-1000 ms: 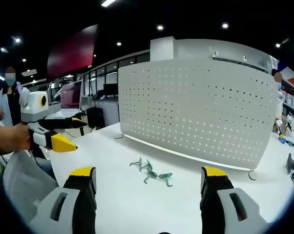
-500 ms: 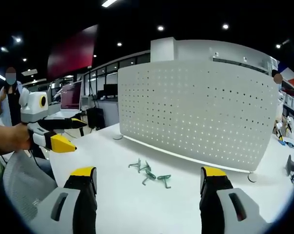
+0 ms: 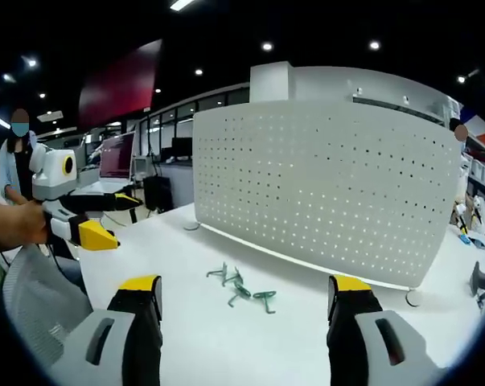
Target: Insert the hook assembly into the mounting plate slot until the hook locks in place.
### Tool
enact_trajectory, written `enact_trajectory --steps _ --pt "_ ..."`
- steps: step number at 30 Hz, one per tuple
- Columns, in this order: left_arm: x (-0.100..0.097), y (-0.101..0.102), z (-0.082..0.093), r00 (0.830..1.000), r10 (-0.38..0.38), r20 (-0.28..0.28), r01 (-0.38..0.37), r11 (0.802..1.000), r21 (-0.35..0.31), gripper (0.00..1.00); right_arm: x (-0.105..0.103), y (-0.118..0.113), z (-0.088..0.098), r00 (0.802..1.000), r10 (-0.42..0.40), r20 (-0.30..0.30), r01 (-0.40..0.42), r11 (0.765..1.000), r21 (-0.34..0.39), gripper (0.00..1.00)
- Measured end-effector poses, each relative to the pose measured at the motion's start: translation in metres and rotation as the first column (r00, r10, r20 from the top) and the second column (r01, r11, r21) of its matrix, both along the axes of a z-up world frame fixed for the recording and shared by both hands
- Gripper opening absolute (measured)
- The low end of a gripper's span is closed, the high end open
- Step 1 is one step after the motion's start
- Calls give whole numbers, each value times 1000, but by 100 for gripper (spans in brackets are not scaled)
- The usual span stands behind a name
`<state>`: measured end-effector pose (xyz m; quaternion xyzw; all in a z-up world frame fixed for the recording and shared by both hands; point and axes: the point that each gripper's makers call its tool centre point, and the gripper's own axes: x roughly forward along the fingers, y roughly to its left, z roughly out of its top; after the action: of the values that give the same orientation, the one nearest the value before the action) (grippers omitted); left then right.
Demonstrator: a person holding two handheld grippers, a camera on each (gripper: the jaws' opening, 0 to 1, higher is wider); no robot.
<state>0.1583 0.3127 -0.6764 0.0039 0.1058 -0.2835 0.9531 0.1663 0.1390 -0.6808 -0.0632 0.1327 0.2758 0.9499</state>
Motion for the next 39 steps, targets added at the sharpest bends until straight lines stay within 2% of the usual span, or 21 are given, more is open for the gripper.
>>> enact_trajectory --steps 17,32,39 --pt "-3 -7 -2 1000 -8 -10 8 1000 8 91 0 -3 0 1000 6 4 -6 1000 4 84" --pt "-5 -12 -5 1000 -15 -21 15 1000 12 90 14 -11 -5 999 41 -2 -41 998 -39 76" --pt "-6 -13 -6 1000 -15 -25 16 1000 15 90 22 -13 -10 999 50 -18 -50 998 -34 74"
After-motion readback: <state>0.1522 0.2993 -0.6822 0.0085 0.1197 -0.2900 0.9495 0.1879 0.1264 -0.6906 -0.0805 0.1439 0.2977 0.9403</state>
